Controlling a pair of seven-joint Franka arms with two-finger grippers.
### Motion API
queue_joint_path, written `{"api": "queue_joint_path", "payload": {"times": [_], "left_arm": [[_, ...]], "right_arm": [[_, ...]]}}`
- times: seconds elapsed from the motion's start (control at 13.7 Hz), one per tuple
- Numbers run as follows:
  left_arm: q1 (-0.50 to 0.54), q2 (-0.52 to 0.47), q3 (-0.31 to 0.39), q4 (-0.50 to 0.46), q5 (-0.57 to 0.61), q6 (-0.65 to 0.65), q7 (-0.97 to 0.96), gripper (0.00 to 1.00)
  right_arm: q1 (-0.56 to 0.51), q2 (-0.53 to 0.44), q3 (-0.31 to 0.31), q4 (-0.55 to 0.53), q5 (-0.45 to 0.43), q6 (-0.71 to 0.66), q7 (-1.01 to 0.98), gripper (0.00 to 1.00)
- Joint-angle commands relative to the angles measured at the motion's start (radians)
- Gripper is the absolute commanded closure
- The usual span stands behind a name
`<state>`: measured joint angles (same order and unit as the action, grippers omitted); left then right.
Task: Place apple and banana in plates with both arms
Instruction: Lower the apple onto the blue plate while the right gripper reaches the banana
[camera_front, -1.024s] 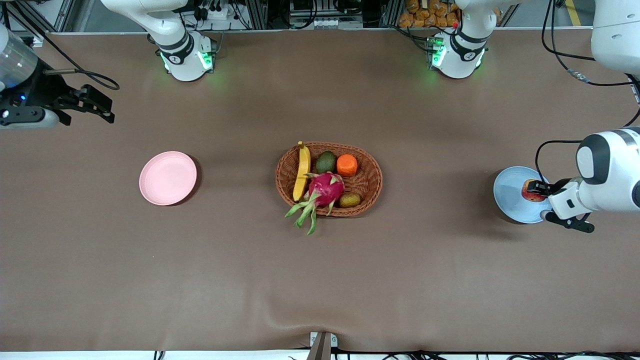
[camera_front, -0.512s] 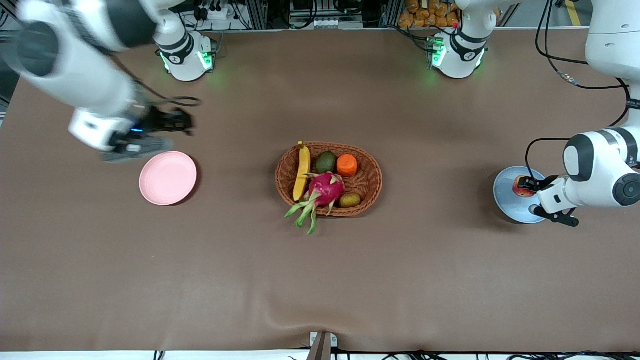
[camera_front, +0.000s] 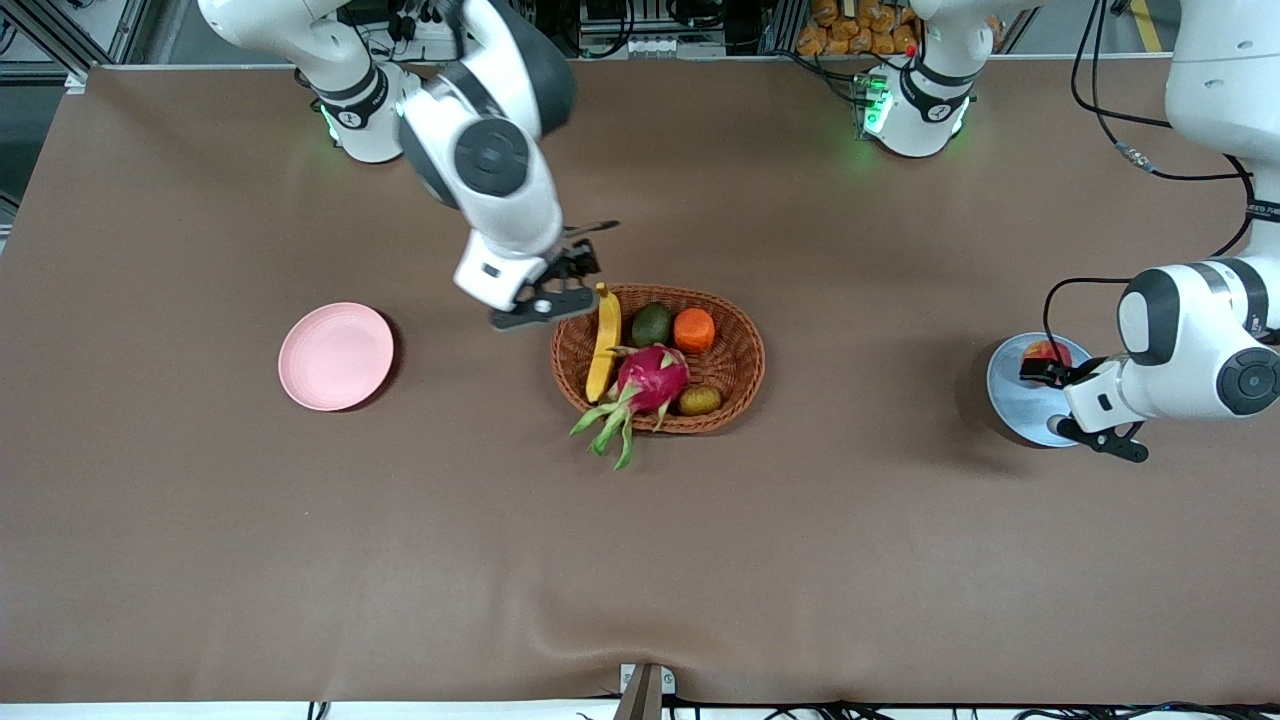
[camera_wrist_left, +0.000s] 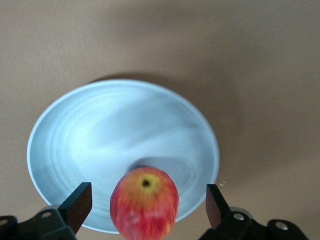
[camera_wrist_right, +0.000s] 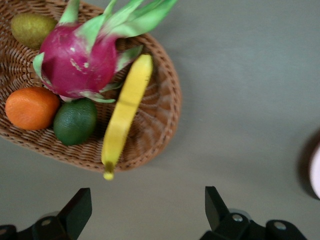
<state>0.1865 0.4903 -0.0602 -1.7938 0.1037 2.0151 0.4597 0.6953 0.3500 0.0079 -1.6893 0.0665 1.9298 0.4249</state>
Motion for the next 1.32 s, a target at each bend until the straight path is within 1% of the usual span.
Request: {"api": "queue_joint_path", "payload": {"times": [0.0, 0.15, 0.29, 0.59, 0.73, 1.02, 1.17, 1.24], "left_arm": [[0.002, -0.027, -0.029, 0.115, 0.011, -0.117, -0.023, 0.0], [0.005, -0.033, -0.07, 0.184, 0.01, -0.159, -0.032, 0.0], [0.004, -0.053, -0.089, 0.244, 0.01, -0.217, -0.058, 0.0], [0.004, -0.123, -0.131, 0.257, 0.01, -0.239, -0.134, 0.0], [0.004, -0.154, -0.147, 0.27, 0.007, -0.251, -0.136, 0.0], [0.004, -0.162, -0.156, 0.338, -0.016, -0.3, -0.158, 0.0], [0.002, -0.168, -0.162, 0.346, -0.019, -0.311, -0.186, 0.0], [-0.027, -0.192, -0.152, 0.34, -0.027, -0.312, -0.226, 0.0]], "right_arm": [[0.026, 0.059, -0.013, 0.022, 0.039, 0.047, 0.025, 0.0], [0.052, 0.089, -0.013, 0.022, 0.041, 0.066, 0.028, 0.0], [0.073, 0.121, -0.013, 0.022, 0.041, 0.086, 0.028, 0.0], [0.099, 0.164, -0.013, 0.008, 0.039, 0.087, 0.038, 0.0], [0.115, 0.167, -0.013, -0.013, 0.039, 0.086, 0.057, 0.02], [0.113, 0.175, -0.013, -0.023, 0.039, 0.084, 0.058, 0.2], [0.113, 0.187, -0.013, -0.021, 0.039, 0.086, 0.058, 0.27], [0.115, 0.187, -0.013, -0.021, 0.039, 0.086, 0.058, 0.33]]}}
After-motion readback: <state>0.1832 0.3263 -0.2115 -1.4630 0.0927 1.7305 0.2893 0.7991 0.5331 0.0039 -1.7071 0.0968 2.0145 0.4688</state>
